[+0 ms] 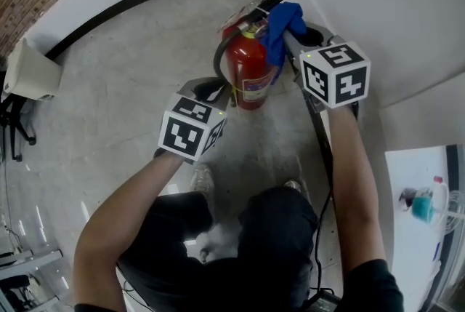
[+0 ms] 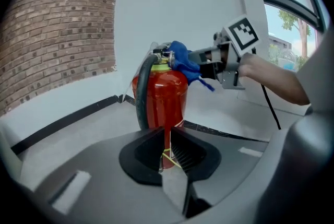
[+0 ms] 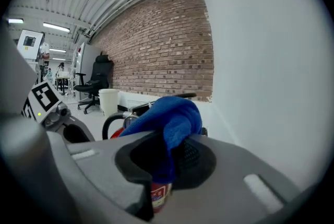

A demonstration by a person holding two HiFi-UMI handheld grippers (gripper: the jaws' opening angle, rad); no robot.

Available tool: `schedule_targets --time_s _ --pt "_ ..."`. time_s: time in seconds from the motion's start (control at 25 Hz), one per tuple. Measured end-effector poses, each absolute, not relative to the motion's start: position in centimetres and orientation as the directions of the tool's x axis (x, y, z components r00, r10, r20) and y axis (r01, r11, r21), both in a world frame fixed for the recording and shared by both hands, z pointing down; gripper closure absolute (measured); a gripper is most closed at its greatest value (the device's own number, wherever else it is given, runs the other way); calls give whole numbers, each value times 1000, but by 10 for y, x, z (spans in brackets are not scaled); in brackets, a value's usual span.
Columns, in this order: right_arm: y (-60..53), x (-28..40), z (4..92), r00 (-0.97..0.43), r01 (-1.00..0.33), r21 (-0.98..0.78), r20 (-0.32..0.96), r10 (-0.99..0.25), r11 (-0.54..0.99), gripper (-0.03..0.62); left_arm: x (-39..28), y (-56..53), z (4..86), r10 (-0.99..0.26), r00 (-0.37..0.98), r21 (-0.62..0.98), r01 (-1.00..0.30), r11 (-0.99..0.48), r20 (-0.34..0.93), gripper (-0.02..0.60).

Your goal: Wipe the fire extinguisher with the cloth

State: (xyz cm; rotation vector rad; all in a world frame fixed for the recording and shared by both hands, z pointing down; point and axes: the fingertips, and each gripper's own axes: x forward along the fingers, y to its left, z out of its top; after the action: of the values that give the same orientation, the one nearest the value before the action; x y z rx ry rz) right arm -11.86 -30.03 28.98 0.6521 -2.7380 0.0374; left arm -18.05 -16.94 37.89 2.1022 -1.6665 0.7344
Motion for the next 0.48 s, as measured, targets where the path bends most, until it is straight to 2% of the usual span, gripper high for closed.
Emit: schedule_targets --time_s 0.32,0.48 --pt "-347 -113 313 -788 -551 -5 333 -518 834 560 -183 -169 386 -776 186 -29 -967 -255 603 538" --pt "-350 -115 314 -785 -553 1 334 -521 833 560 -194 -169 394 -770 175 -16 -972 -233 614 538"
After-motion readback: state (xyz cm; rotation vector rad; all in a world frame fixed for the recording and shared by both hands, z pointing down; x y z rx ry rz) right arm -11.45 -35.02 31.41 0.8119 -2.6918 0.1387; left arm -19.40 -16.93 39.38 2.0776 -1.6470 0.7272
